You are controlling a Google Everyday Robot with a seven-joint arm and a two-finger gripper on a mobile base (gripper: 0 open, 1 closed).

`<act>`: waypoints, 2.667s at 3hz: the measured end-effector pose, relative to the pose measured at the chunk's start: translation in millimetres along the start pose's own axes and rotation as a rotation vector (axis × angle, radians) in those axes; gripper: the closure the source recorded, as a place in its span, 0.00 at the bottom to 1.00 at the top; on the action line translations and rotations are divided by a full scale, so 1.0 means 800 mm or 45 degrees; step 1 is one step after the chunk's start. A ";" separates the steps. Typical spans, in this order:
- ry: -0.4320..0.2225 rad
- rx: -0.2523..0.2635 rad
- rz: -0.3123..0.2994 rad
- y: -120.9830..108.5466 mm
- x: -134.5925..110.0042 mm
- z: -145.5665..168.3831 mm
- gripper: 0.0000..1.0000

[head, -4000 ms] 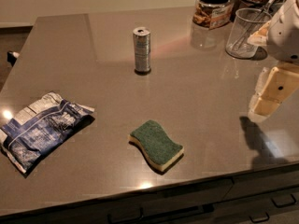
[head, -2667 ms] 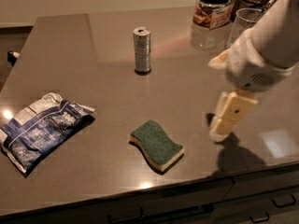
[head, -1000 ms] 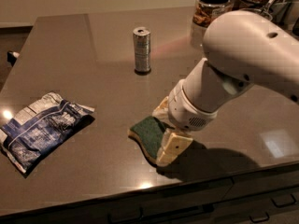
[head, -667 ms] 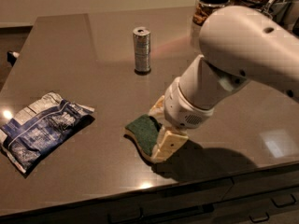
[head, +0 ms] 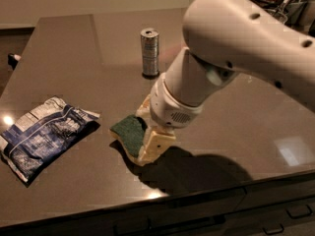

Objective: Move sponge near blue chip bag

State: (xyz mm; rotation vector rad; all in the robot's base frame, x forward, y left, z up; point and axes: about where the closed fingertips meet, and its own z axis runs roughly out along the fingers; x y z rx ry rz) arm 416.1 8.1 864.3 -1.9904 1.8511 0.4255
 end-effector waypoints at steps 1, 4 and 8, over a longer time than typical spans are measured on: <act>-0.036 -0.025 -0.054 -0.010 -0.039 0.018 1.00; -0.111 -0.065 -0.154 -0.023 -0.096 0.045 0.62; -0.106 -0.053 -0.167 -0.018 -0.101 0.039 0.00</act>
Offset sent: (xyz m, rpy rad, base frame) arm 0.0183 0.1051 -0.0009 0.0904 0.0054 0.1613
